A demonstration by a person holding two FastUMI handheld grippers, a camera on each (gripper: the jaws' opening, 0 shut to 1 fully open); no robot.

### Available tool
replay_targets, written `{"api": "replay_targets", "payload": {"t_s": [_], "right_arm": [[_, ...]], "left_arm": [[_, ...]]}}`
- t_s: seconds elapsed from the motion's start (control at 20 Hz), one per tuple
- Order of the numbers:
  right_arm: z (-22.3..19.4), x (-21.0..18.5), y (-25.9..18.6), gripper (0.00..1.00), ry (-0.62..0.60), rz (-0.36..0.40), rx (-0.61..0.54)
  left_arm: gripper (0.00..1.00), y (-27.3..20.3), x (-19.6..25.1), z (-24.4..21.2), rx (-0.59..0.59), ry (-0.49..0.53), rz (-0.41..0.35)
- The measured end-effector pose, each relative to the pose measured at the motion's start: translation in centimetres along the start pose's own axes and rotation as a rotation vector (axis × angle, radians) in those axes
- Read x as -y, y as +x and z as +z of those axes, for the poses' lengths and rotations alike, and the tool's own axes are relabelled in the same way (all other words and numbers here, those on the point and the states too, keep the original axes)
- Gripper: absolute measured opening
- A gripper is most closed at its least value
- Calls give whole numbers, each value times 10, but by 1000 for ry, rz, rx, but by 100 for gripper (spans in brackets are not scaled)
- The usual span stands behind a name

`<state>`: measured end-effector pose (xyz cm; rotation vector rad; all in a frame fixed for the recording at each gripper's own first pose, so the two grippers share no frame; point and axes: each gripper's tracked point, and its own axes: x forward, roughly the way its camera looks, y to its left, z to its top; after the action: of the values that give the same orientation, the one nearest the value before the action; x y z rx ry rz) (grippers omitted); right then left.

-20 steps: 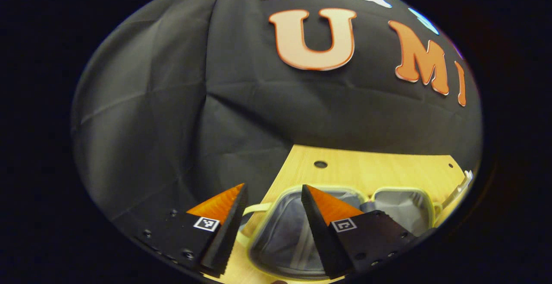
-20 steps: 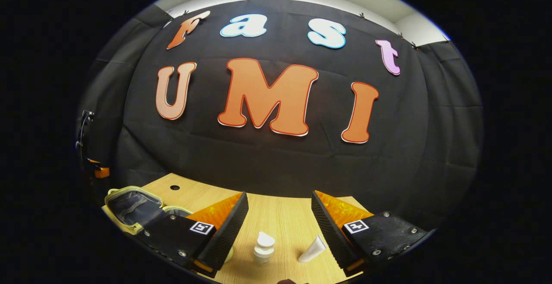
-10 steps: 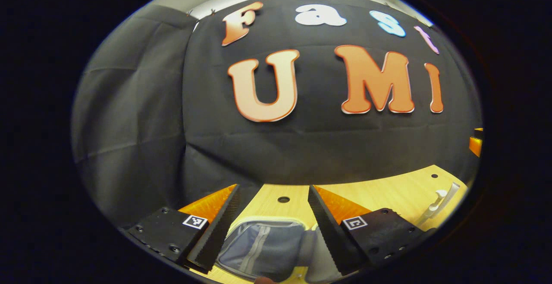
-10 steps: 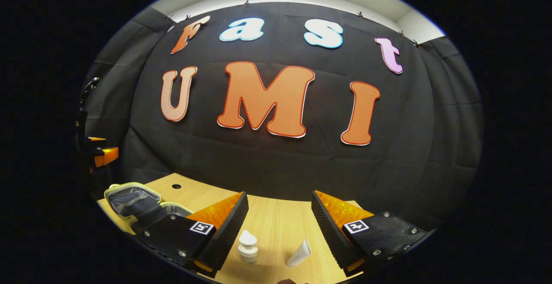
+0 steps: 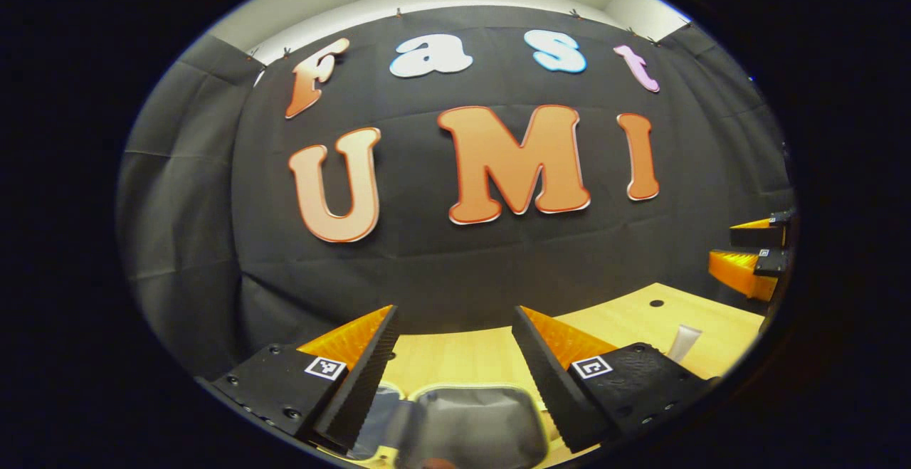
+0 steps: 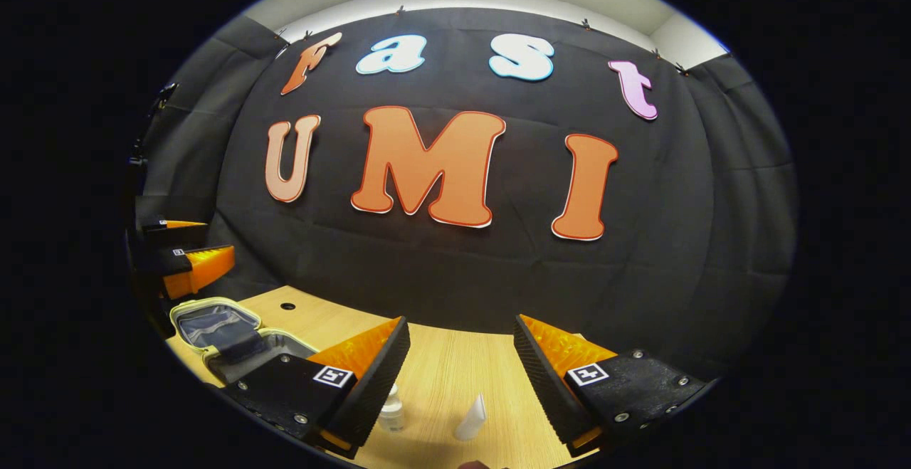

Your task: First open the suitcase, pack the skin care products into it, and then close the suitcase.

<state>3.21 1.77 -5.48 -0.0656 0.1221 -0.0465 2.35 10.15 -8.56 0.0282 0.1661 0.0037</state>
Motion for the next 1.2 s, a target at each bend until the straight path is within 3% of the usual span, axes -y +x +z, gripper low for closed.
{"api": "replay_targets", "payload": {"t_s": [0.4, 0.6, 1.2], "right_arm": [[-32, 25, -2, 94, 7, -13, -52], [-49, 32, -1, 94, 14, -7, -88], [-121, 36, 18, 94, -13, 46, -197]], "left_arm": [[100, 10, 76, -27, -46, 2, -116], [99, 9, 115, -51, -72, 52, -174], [99, 18, 232, -185, -249, 123, -337]]}}
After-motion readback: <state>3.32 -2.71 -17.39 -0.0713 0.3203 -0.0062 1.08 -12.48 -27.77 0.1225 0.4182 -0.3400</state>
